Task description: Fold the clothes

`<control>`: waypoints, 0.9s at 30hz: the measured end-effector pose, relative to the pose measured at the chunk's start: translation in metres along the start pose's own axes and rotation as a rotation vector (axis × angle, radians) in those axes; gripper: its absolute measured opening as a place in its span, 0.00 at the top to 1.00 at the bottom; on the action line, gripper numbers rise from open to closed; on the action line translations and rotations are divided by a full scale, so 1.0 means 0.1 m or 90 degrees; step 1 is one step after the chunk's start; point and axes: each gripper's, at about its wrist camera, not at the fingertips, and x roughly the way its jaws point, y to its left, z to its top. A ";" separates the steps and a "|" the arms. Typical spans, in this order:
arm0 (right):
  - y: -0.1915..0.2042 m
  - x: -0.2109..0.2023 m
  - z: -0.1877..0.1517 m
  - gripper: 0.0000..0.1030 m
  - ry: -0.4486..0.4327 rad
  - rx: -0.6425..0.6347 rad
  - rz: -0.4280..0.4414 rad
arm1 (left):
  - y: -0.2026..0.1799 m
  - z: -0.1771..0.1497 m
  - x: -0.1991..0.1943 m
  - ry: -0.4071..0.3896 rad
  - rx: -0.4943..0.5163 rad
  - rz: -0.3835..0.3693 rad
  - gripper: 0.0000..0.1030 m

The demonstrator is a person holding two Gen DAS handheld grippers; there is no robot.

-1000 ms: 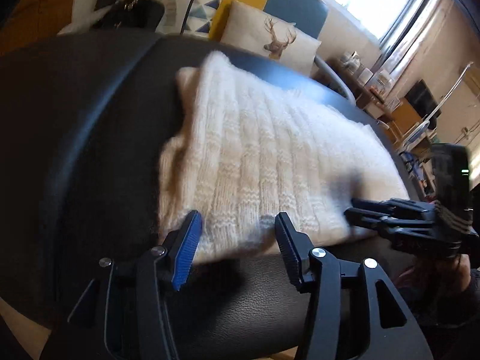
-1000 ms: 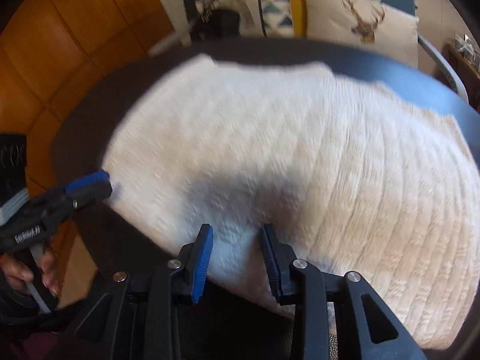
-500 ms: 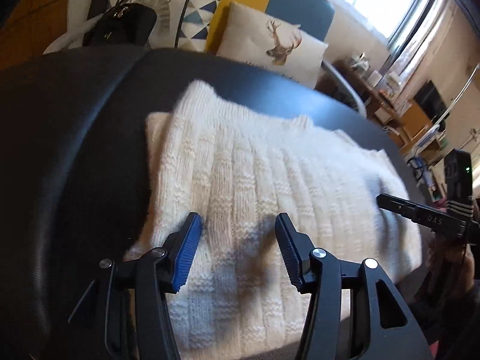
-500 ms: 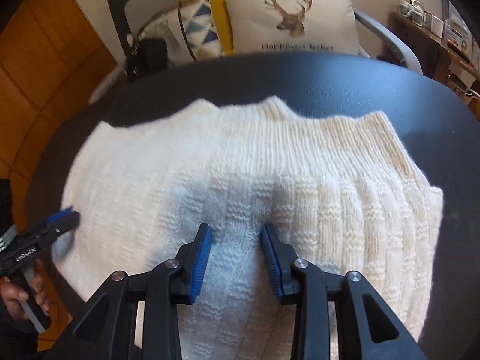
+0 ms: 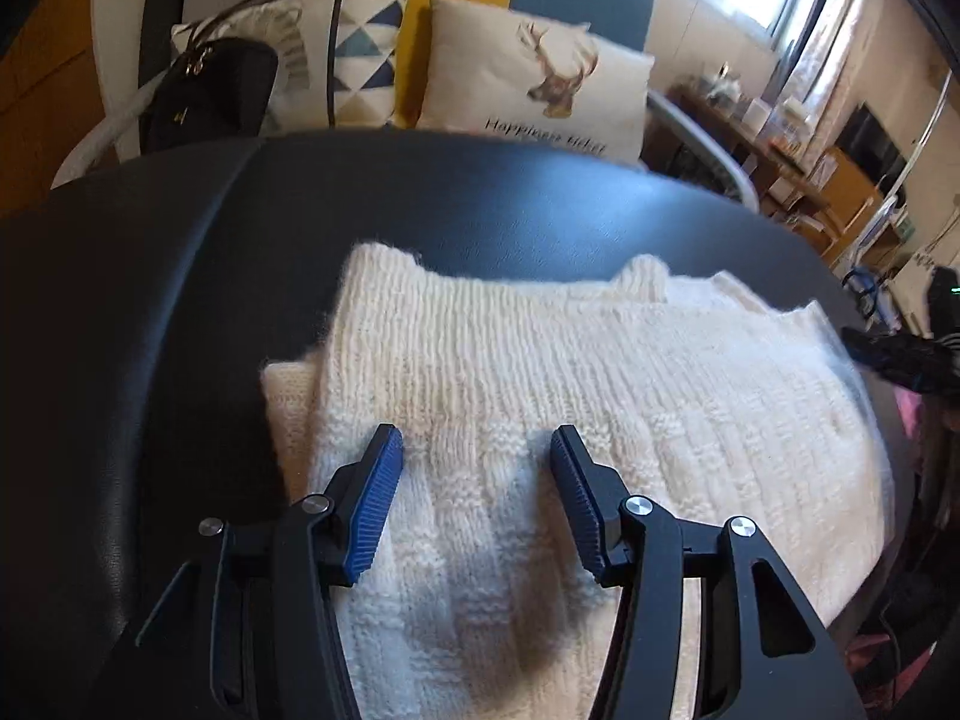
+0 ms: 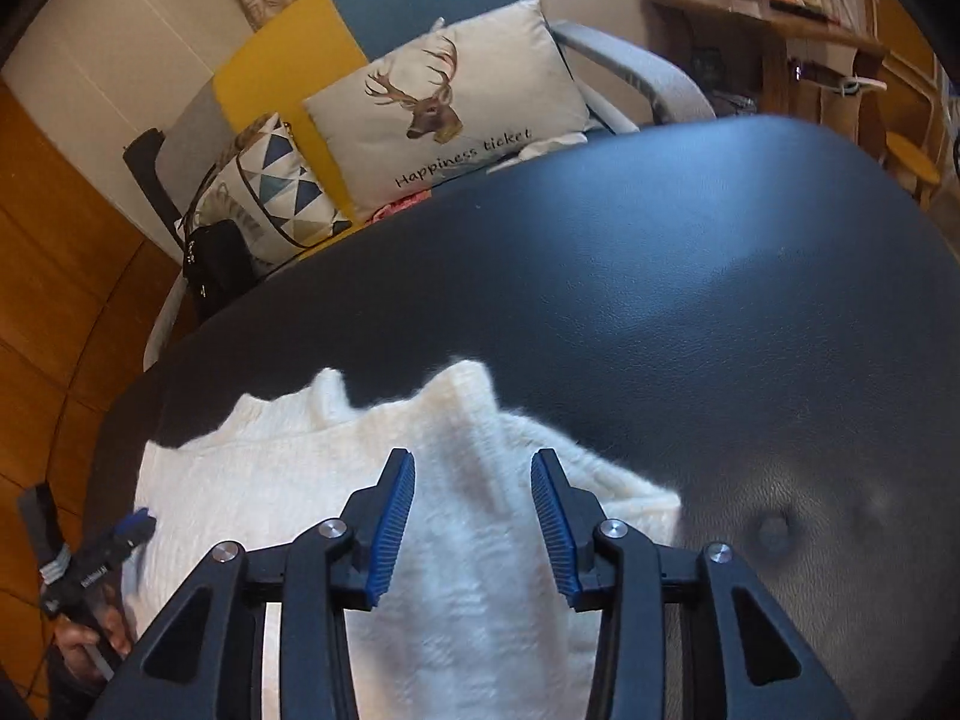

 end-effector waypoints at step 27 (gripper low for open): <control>1.06 0.36 -0.16 0.72 0.030 -0.213 -0.025 | -0.06 0.04 0.19 -0.021 -0.005 0.027 0.46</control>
